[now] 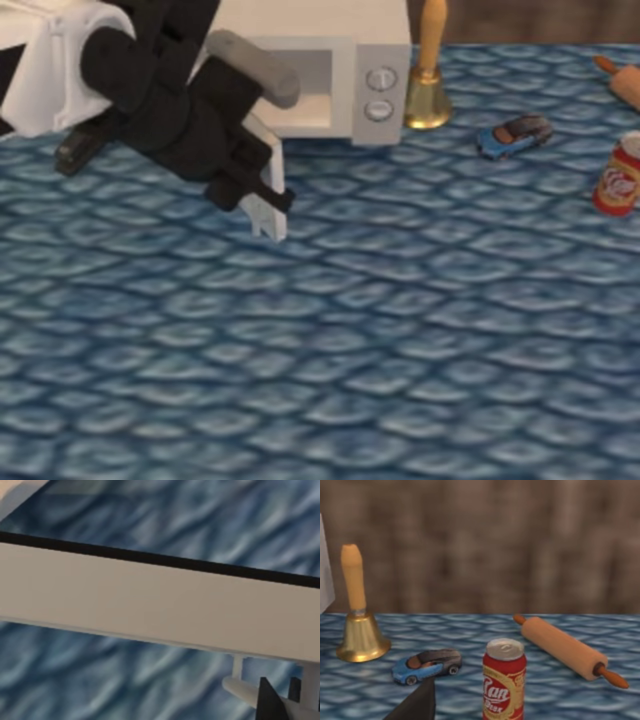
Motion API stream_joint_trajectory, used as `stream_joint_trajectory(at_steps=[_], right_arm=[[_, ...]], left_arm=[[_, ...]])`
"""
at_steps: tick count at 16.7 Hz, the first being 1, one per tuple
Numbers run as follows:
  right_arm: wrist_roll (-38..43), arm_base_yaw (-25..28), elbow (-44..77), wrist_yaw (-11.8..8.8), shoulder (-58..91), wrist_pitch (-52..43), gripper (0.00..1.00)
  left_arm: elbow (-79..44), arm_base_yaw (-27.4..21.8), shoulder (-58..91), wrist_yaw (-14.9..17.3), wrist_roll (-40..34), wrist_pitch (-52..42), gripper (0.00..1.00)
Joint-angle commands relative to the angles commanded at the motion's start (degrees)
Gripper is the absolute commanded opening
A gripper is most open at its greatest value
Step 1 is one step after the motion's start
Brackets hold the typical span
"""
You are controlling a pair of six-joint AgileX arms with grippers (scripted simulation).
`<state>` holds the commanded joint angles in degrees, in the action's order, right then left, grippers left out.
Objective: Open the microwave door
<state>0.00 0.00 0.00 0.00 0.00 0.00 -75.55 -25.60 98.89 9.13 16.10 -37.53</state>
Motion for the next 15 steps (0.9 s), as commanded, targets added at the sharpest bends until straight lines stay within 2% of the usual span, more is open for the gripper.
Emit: stream_joint_trajectory(at_steps=[8, 15], right_arm=[[0.0, 0.0, 0.0, 0.0, 0.0, 0.0, 1.0], [0.0, 0.0, 0.0, 0.0, 0.0, 0.0, 1.0]], left_arm=[[0.2, -0.2, 0.1, 0.4, 0.0, 0.0, 0.0], [1.9, 3.2, -1.7, 4.2, 8.0, -1.6, 0.0]])
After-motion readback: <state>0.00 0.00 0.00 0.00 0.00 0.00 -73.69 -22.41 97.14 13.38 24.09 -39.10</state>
